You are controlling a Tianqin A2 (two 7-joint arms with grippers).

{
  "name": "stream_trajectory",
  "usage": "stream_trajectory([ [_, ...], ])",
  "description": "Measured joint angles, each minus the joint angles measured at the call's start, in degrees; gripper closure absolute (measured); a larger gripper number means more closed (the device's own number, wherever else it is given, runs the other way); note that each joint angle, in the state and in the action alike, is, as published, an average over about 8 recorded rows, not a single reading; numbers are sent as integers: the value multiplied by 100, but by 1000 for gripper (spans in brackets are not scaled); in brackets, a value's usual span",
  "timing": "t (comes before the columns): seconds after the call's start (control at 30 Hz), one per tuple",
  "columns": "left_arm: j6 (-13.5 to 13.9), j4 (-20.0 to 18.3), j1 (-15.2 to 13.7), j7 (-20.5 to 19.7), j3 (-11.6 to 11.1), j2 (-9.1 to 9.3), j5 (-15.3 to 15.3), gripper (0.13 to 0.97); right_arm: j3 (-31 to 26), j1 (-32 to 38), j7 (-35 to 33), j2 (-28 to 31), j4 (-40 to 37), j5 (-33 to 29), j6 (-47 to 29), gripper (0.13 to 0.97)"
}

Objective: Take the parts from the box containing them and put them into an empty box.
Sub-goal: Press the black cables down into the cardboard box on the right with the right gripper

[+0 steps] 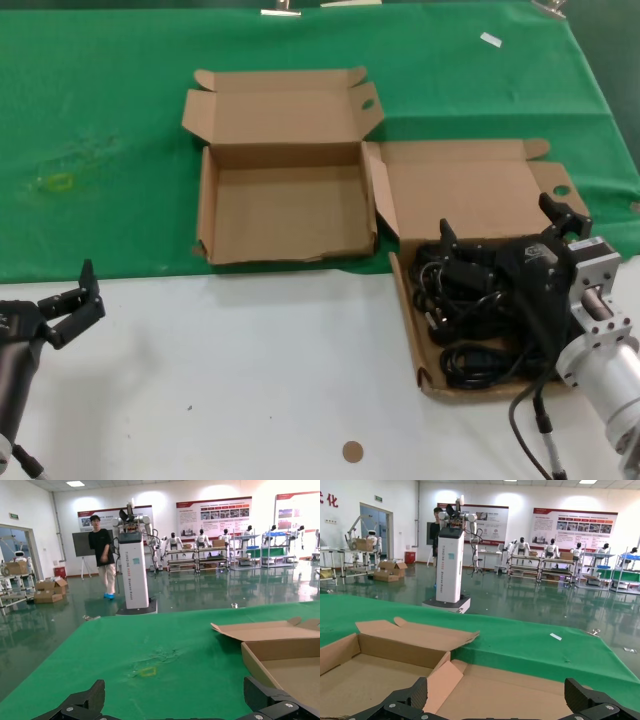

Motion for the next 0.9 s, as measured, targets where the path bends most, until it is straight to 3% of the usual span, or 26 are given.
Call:
stream_trajectory([
  [0.9,0,0,0,0,0,0,0,138,0,0,0,0,0,0,0,129],
])
